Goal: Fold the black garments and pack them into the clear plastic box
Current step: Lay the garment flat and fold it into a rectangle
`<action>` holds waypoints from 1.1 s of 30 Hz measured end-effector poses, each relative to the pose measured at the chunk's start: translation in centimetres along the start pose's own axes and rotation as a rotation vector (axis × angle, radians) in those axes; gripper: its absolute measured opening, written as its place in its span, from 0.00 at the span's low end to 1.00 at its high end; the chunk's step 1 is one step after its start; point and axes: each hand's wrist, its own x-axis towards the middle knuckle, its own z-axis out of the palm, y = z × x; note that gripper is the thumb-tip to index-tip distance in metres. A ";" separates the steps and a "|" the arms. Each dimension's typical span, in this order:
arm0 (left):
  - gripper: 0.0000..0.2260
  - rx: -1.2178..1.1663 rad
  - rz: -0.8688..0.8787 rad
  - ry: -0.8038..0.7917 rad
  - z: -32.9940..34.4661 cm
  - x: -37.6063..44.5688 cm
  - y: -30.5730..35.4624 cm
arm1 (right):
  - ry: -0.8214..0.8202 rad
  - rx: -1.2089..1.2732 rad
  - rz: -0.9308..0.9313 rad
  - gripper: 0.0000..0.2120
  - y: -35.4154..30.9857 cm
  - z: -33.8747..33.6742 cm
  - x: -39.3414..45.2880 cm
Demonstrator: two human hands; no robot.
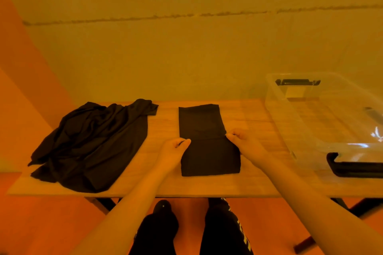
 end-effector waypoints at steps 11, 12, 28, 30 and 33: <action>0.12 0.183 -0.016 0.068 0.1 2.3 -3.1 | 0.068 -0.333 0.039 0.16 2.5 1.2 2.6; 0.08 0.177 -0.011 0.089 0.2 2.4 -3.3 | 0.062 -0.332 0.047 0.15 2.6 1.4 2.8; 0.09 0.202 0.087 0.072 0.2 3.7 -2.4 | 0.093 -0.322 -0.187 0.13 1.6 0.9 3.1; 0.09 0.209 0.068 0.049 0.3 4.1 -2.3 | 0.052 -0.217 -0.154 0.09 1.7 0.9 3.8; 0.10 0.243 0.065 0.053 0.4 4.6 -2.1 | 0.044 -0.275 -0.107 0.06 2.0 1.3 4.7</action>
